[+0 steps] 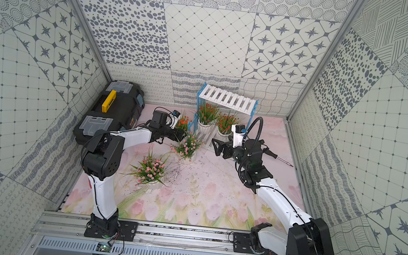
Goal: Place the baby's breath potted plants on the rack by color
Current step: Pick up the baby's breath potted plant from the center of the board.
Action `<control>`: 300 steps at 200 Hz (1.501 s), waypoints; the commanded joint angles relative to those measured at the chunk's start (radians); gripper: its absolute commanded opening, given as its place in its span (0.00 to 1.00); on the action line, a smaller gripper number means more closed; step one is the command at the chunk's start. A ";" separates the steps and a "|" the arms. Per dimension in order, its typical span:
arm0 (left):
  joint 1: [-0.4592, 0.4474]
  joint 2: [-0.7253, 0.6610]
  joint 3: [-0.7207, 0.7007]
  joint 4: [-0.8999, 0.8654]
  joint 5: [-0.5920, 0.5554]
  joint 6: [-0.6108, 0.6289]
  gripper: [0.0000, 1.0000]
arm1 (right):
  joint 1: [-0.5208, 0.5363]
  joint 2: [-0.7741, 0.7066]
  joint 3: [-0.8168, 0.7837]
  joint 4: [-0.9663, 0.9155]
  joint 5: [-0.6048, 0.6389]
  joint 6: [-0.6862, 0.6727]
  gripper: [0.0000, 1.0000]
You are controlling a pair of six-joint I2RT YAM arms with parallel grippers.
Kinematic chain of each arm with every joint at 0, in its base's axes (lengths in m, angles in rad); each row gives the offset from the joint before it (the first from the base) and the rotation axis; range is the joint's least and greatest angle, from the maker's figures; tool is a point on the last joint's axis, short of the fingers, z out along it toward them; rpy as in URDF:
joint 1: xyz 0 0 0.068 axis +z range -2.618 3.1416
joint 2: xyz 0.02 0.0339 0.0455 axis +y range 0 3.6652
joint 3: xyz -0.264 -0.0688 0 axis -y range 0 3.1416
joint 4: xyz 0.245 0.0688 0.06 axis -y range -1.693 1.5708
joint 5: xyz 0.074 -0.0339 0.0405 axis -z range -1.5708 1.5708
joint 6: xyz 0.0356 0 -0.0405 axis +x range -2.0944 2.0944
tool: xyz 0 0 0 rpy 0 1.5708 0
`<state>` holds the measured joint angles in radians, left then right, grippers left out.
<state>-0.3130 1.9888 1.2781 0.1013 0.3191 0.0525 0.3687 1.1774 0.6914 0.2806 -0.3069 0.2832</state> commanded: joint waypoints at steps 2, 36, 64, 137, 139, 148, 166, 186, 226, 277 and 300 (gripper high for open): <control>0.000 0.012 -0.019 0.077 0.031 -0.055 0.87 | -0.004 0.008 0.000 0.048 -0.005 -0.006 0.98; -0.006 0.026 -0.007 0.084 0.011 -0.060 0.74 | -0.004 0.004 -0.006 0.040 0.001 -0.011 0.98; -0.009 0.022 -0.019 0.091 0.007 -0.059 0.69 | -0.005 0.008 -0.005 0.039 0.003 -0.014 0.98; -0.008 -0.101 -0.134 0.145 -0.043 -0.052 0.68 | -0.003 0.048 -0.007 0.075 -0.007 0.008 0.98; -0.006 -0.103 -0.136 0.144 -0.044 -0.052 0.68 | -0.003 0.048 -0.007 0.076 -0.008 0.008 0.98; -0.006 -0.112 -0.145 0.148 -0.049 -0.052 0.68 | -0.003 0.055 -0.006 0.079 -0.013 0.009 0.98; -0.007 -0.126 -0.163 0.160 -0.064 -0.054 0.68 | -0.001 0.060 -0.008 0.084 -0.014 0.013 0.98; -0.008 -0.138 -0.177 0.160 -0.076 -0.053 0.67 | -0.001 0.061 -0.011 0.085 -0.014 0.013 0.98; -0.008 -0.183 -0.200 0.155 -0.116 -0.060 0.66 | -0.002 0.068 -0.010 0.090 -0.016 0.017 0.98; -0.005 -0.260 -0.207 0.094 -0.155 -0.063 0.63 | 0.003 0.078 -0.013 0.098 -0.016 0.022 0.98; 0.000 -0.288 -0.191 0.032 -0.182 -0.074 0.63 | 0.005 0.076 -0.016 0.098 -0.016 0.022 0.98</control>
<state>-0.3130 1.7554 1.0676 0.1459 0.1875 0.0040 0.3698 1.2434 0.6914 0.3199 -0.3141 0.2924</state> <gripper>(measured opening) 0.849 0.979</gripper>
